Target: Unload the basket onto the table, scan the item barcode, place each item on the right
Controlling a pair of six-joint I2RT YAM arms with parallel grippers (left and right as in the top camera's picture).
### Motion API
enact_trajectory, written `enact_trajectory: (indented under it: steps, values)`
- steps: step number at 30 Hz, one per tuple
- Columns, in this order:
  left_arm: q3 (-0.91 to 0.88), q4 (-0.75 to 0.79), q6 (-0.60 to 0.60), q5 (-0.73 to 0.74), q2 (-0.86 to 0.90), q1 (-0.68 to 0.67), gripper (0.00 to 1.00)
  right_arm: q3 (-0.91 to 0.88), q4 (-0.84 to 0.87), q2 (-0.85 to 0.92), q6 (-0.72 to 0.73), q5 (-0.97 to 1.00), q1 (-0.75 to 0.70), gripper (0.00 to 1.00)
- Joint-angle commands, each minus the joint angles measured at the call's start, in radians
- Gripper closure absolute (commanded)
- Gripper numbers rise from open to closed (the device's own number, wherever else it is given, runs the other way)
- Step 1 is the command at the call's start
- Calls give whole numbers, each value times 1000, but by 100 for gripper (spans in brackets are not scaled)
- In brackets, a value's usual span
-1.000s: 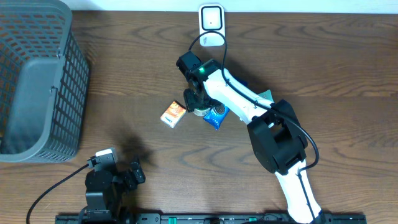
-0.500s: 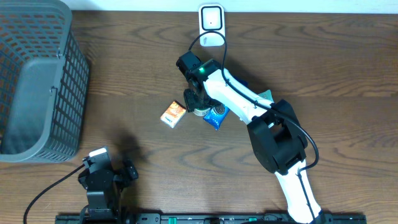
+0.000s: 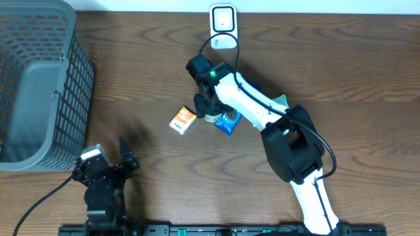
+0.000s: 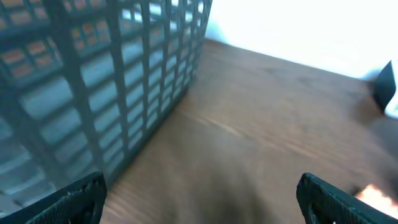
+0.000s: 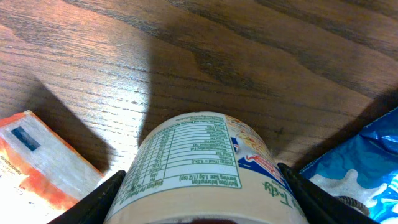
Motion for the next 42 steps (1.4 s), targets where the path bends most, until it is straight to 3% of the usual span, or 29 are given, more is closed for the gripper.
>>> enact_trajectory:
  steps: [1,9,13,15,22,39,41,42]
  values:
    - [-47,42,34,-8,3,-4,2,-18,-10,71,0,-2,5,38]
    - [-92,172,72,-8,4,-4,2,-18,-23,71,0,6,5,41]
    - [-105,203,71,-7,10,-4,2,-17,-31,71,0,6,5,47]
    - [-105,203,71,-7,23,-4,2,-11,-47,71,0,5,2,55]
    - [-105,203,71,-8,32,-4,2,81,-177,69,0,5,-3,62]
    - [-105,203,71,-8,40,-4,2,687,-708,68,-9,-71,-5,54]
    - [-105,203,71,-8,40,-4,2,701,-708,48,-29,-133,-5,44]
    - [-105,203,71,-8,40,-4,2,704,-708,37,-30,-166,-5,44]
